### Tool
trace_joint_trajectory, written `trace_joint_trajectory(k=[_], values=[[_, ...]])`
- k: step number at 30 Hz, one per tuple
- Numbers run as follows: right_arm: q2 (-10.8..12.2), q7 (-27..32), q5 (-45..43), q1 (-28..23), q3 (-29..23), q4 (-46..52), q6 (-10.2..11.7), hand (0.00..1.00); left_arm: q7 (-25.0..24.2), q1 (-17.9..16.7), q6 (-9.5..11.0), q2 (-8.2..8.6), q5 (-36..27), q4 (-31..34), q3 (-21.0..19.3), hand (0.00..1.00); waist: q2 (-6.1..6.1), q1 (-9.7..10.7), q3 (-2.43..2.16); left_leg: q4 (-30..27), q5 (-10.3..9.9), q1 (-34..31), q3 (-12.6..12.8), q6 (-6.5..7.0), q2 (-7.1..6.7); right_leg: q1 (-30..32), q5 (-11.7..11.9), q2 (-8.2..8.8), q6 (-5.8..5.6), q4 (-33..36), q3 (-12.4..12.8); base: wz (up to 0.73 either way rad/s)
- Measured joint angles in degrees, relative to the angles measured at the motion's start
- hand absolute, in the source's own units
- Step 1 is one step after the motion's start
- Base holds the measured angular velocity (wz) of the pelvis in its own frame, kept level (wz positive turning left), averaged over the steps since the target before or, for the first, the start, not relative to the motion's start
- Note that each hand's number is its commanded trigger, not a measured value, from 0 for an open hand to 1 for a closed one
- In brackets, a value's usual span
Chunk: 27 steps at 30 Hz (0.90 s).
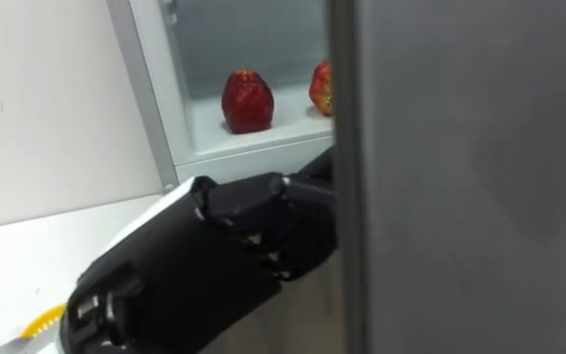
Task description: Retrieve from the upper fridge
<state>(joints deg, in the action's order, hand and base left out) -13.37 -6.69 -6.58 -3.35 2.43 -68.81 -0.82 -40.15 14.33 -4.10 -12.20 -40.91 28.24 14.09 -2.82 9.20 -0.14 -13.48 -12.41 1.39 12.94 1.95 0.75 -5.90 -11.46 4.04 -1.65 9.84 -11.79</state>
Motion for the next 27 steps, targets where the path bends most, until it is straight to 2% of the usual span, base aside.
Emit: trace_joint_trajectory(k=[2,6,8,13,19,23,27], values=[[0.0,0.4,-0.1,0.0,0.9,-0.4,0.0,0.00,0.0,0.9,0.6,0.30,0.0,0.0,1.5,0.00,-0.02,0.1,0.00,0.2,0.0,0.3,0.8,0.00,0.09,-0.1,0.0,-0.01,-0.01,0.1,0.7,-0.17],[-0.1,0.4,-0.7,-0.1,2.1,-0.5,0.0,0.00,1.2,3.0,1.6,0.50,-0.1,0.0,5.0,0.00,-0.01,1.5,0.03,0.1,0.0,0.3,1.0,0.00,0.11,-0.1,0.1,-0.05,-0.03,0.1,0.9,-0.03],[-0.1,0.9,-0.7,-0.1,3.2,-0.6,-0.1,0.00,1.9,3.8,1.8,1.14,-0.1,0.0,7.4,0.00,-0.04,1.7,0.05,0.2,0.0,0.3,1.1,0.00,0.14,0.0,0.1,-0.09,-0.03,0.0,0.9,0.00],[-0.1,1.8,-2.6,-0.1,4.4,-0.6,-0.1,0.00,3.1,4.6,2.0,2.61,0.0,0.1,10.5,0.00,-0.14,2.3,0.05,0.4,0.0,0.2,1.2,-0.01,0.24,0.1,0.1,-0.18,-0.02,-0.2,0.9,0.00],[0.0,2.3,-3.2,0.1,5.9,-1.1,-0.4,0.00,3.5,7.5,2.0,2.64,0.0,0.1,12.2,0.00,-0.17,3.3,0.05,0.4,0.0,0.1,1.3,-0.02,0.23,0.2,0.1,-0.23,-0.02,-0.2,0.9,0.00],[0.0,2.2,-4.1,0.3,7.1,-2.2,-0.9,0.00,3.7,8.0,2.0,3.00,0.1,0.0,13.6,0.00,-0.16,3.3,0.05,0.4,0.0,0.1,1.4,-0.02,0.24,0.4,0.1,-0.24,-0.02,-0.1,1.0,0.00],[0.0,2.0,-6.2,0.7,8.2,-3.1,-1.7,0.00,3.7,9.8,2.0,4.81,0.1,-1.1,14.3,0.00,-0.15,3.3,0.06,0.1,0.0,-0.2,1.5,-0.02,0.33,0.9,0.1,-0.26,0.03,0.1,1.2,-0.01]])
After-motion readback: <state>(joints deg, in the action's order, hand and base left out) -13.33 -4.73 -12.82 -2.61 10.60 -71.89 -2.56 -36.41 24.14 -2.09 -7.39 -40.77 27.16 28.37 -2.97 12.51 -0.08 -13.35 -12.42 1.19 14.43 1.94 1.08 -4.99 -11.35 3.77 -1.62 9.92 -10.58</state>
